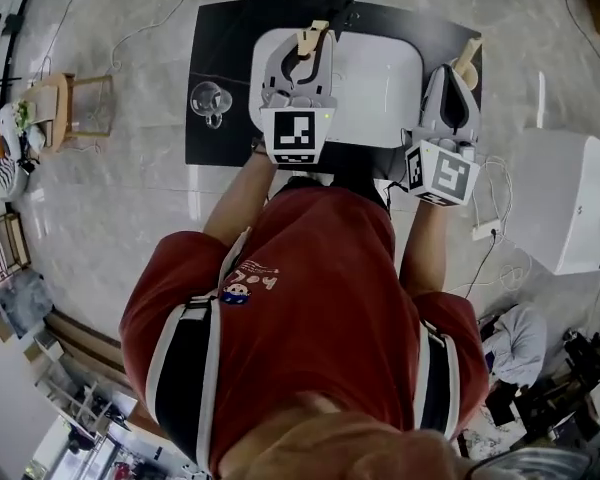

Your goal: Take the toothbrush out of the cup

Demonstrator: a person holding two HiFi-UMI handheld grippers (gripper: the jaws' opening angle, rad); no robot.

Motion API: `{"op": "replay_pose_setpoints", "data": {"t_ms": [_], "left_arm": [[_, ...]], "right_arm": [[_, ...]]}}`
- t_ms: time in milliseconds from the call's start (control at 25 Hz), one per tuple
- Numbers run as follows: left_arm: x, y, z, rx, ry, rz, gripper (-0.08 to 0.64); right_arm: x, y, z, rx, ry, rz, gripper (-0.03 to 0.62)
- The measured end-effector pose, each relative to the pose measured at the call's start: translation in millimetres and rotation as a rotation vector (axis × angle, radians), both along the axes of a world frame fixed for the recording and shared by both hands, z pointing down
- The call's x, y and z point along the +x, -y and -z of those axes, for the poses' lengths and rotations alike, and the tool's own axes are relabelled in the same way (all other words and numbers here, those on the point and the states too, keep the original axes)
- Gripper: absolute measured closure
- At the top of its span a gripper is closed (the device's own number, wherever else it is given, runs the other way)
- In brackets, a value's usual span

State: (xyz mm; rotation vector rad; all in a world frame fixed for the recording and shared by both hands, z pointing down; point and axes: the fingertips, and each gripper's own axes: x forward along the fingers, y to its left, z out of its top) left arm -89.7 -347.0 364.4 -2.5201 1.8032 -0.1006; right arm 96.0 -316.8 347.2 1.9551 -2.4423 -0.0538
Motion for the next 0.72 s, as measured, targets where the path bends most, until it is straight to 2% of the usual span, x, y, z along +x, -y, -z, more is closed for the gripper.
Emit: {"op": "replay_pose_setpoints", "data": {"t_ms": [400, 720], "left_arm": [[83.6, 23.6, -12.5, -0.022, 0.003, -0.116, 0.514], [117.2, 32.8, -21.0, -0.047, 0.024, -0.145, 0.514]], "right_arm": [[85.0, -1.4, -13.8, -0.024, 0.006, -0.133, 0.583], [111.4, 9.0, -30.0, -0.052, 0.024, -0.148, 0.583]]}}
